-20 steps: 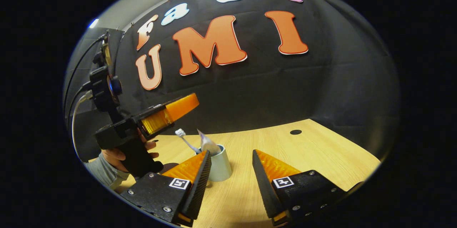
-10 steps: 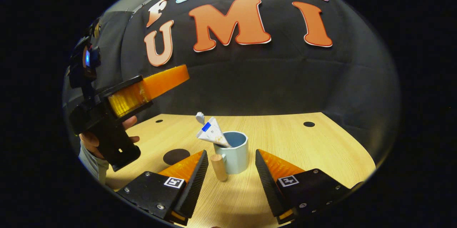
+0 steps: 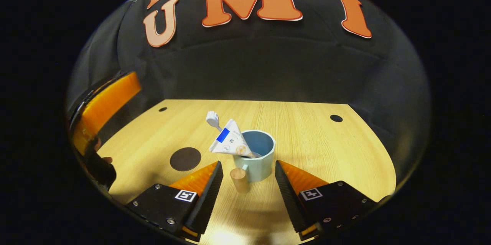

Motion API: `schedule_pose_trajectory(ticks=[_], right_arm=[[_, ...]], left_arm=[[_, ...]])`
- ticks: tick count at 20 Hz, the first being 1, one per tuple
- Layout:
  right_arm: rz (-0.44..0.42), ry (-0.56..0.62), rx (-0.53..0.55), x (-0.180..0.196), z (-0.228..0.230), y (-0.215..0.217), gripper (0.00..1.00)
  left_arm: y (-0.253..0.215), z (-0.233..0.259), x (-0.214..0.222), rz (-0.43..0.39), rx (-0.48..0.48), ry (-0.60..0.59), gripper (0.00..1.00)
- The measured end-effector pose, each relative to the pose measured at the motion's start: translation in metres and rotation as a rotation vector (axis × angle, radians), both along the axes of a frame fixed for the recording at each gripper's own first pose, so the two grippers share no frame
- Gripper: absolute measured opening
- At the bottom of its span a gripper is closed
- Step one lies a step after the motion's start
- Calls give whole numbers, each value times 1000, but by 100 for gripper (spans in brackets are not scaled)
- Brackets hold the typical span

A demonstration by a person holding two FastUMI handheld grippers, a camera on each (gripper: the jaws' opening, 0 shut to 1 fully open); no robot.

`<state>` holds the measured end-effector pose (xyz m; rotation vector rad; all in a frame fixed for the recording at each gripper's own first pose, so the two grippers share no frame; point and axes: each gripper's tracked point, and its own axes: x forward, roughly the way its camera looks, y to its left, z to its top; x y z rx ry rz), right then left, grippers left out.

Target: Put the toothbrush and toothpaste on the desktop into the cup, then pick up the cup and place it on the coaster on the desktop.

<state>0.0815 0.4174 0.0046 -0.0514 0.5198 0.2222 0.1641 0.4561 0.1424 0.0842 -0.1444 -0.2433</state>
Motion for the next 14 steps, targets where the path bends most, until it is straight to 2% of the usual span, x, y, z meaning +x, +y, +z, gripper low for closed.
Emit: schedule_pose_trajectory(ticks=[2,7,9,11,12,14], right_arm=[[-7,81,-25,2,-14,2,83],[-64,228,-73,19,-29,-3,83],[-66,280,-80,26,-33,-2,83],[-69,322,-111,28,-37,-2,83],[-60,340,-128,28,-39,-2,83],[-55,390,-160,26,-50,-1,83]], left_arm=[[18,-6,-7,25,-1,19,99],[60,-15,-24,100,42,27,96],[72,-20,-28,116,41,32,95],[83,-24,-30,134,29,38,99],[87,-27,-29,138,21,46,95],[90,-31,-27,148,8,63,97]])
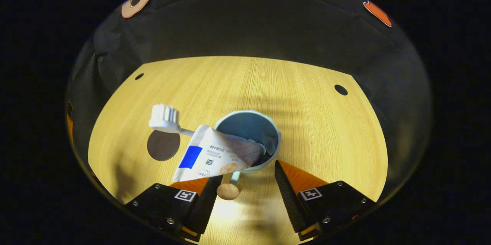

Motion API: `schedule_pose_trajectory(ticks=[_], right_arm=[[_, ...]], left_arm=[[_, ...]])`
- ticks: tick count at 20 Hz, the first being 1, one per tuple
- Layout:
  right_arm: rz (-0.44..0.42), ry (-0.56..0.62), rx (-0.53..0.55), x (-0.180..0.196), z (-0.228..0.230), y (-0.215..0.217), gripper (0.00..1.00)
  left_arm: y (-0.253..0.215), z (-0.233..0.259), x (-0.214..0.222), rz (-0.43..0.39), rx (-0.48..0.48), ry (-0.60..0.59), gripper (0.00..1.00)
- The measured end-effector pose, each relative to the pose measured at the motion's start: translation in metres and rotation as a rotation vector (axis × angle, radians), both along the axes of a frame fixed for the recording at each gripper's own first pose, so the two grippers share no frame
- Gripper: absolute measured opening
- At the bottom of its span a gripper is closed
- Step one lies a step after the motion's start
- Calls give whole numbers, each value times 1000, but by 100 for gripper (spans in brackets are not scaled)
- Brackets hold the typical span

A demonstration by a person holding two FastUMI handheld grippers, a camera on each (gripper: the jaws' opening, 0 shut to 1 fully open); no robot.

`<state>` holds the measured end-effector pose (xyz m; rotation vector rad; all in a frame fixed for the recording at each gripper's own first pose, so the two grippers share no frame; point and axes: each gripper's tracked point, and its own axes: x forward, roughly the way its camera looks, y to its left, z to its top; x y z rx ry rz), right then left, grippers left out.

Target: Put the toothbrush and toothpaste on the desktop into the cup, then pick up the cup and place it on the coaster on the desktop.

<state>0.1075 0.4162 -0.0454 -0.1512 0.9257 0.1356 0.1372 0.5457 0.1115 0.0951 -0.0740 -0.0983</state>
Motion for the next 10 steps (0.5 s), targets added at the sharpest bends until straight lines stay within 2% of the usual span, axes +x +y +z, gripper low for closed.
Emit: schedule_pose_trajectory(ticks=[1,2,3,4,6,7,10], right_arm=[[0,26,-14,-1,-7,1,74],[-2,34,-25,-1,-9,2,72],[0,32,-34,1,-11,4,62],[-2,34,-37,1,-14,6,63],[-18,44,-7,-3,-12,11,39],[-15,51,2,-2,-19,16,27],[2,29,19,3,-19,18,23]], left_arm=[[2,-3,2,4,-5,7,97],[2,-6,3,5,-10,14,99],[3,-8,5,6,-13,20,99],[4,-12,6,8,-16,25,97],[5,-15,6,10,-23,31,99],[4,-15,7,6,-31,32,96],[7,-21,6,4,-46,38,100]])
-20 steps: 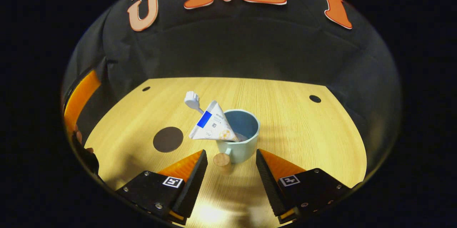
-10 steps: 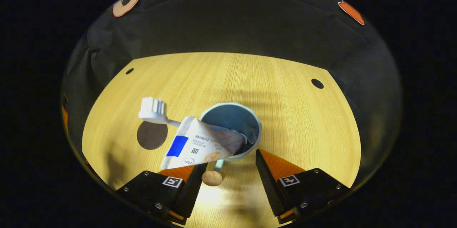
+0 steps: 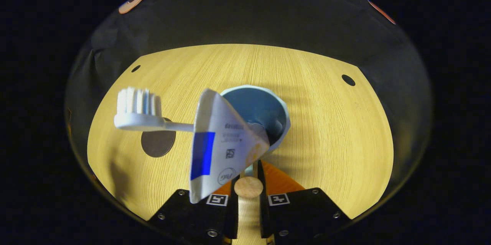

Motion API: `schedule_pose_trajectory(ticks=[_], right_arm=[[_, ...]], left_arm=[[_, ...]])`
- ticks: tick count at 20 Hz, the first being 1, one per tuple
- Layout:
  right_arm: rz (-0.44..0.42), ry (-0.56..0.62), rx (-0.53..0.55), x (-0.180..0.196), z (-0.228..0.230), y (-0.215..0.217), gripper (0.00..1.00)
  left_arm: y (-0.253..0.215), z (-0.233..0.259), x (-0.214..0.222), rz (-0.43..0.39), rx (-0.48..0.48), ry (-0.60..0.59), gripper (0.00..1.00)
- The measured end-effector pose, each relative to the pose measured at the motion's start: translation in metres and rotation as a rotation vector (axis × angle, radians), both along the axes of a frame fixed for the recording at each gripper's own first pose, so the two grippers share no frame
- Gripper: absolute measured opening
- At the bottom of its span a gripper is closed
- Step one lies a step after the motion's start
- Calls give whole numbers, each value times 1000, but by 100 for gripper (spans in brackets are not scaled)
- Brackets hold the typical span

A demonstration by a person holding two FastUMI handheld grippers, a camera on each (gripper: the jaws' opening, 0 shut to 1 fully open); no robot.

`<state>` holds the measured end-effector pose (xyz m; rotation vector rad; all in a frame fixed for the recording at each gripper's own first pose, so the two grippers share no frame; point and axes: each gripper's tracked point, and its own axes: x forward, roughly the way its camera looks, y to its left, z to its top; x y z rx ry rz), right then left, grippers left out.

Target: Put the toothbrush and toothpaste on the desktop into the cup, then pick up the cup and place it on the coaster on the desktop.

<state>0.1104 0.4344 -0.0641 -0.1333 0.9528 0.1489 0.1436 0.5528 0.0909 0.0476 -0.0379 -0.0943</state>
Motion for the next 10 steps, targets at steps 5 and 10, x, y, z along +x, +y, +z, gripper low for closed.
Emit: schedule_pose_trajectory(ticks=[5,10], right_arm=[[44,-30,5,5,3,0,21],[88,-61,43,10,5,6,21]], left_arm=[[3,-2,-2,9,10,-4,98],[3,-3,-1,22,12,-4,97]])
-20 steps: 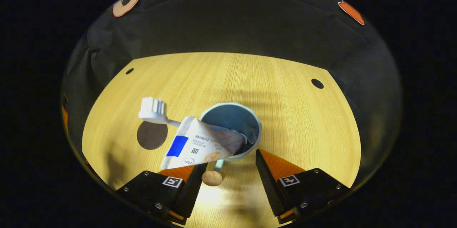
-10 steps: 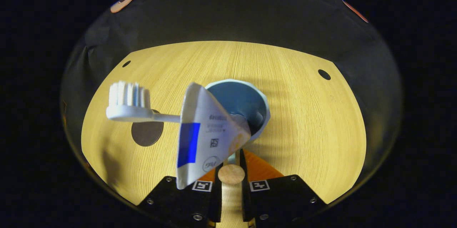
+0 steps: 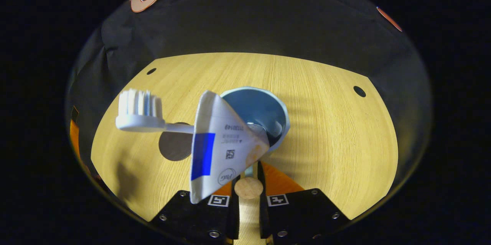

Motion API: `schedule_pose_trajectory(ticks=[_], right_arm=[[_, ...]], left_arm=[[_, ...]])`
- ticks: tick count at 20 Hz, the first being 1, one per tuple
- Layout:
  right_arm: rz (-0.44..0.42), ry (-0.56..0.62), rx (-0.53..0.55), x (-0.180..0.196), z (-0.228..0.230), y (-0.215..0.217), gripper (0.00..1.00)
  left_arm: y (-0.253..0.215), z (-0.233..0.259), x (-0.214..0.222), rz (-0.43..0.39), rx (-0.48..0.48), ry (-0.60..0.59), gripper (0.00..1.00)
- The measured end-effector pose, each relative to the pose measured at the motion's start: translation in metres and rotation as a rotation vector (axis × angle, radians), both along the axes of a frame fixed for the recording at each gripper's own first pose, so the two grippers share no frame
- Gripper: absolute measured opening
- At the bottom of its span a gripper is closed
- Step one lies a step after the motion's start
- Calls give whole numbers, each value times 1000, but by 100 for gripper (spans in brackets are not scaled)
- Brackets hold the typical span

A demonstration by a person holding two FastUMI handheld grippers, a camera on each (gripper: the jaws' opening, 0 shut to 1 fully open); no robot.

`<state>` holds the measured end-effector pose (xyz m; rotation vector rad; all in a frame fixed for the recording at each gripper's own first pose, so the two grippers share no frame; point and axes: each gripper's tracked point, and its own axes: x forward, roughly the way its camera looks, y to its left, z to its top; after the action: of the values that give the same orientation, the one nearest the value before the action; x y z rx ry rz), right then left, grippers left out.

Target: Put the toothbrush and toothpaste on the desktop into the cup, then pick up the cup and place it on the coaster on the desktop.

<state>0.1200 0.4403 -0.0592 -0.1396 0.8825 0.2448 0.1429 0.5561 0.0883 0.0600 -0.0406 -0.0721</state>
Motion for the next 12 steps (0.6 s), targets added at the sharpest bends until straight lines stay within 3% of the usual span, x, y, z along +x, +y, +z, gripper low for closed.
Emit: schedule_pose_trajectory(ticks=[10,11,12], right_arm=[[148,-32,-12,5,-3,7,21],[166,-36,-25,5,-3,6,16],[183,-35,-28,5,-3,8,21]], left_arm=[[17,-12,-9,30,-17,8,96],[19,-15,-9,34,-23,16,96],[20,-18,-8,37,-27,23,97]])
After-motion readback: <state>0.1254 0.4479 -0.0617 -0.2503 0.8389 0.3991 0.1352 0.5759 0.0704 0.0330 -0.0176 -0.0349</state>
